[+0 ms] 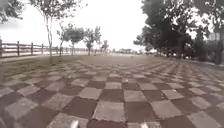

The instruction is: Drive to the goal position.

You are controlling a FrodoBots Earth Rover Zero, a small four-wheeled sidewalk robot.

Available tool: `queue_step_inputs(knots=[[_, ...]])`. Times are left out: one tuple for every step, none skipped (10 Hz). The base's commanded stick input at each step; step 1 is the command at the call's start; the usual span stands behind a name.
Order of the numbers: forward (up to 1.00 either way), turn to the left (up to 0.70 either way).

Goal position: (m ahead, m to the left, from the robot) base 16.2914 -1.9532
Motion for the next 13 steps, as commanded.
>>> queue_step_inputs(knots=[[0.70,0.00],[0.70,0.00],[0.70,0.00],[0.70,0.00],[0.70,0.00],[0.70,0.00],[0.70,0.00],[0.70,0.00],[0.70,0.00],[0.70,0.00],[0.70,0.00],[0.70,0.00],[0.70,0.00]])
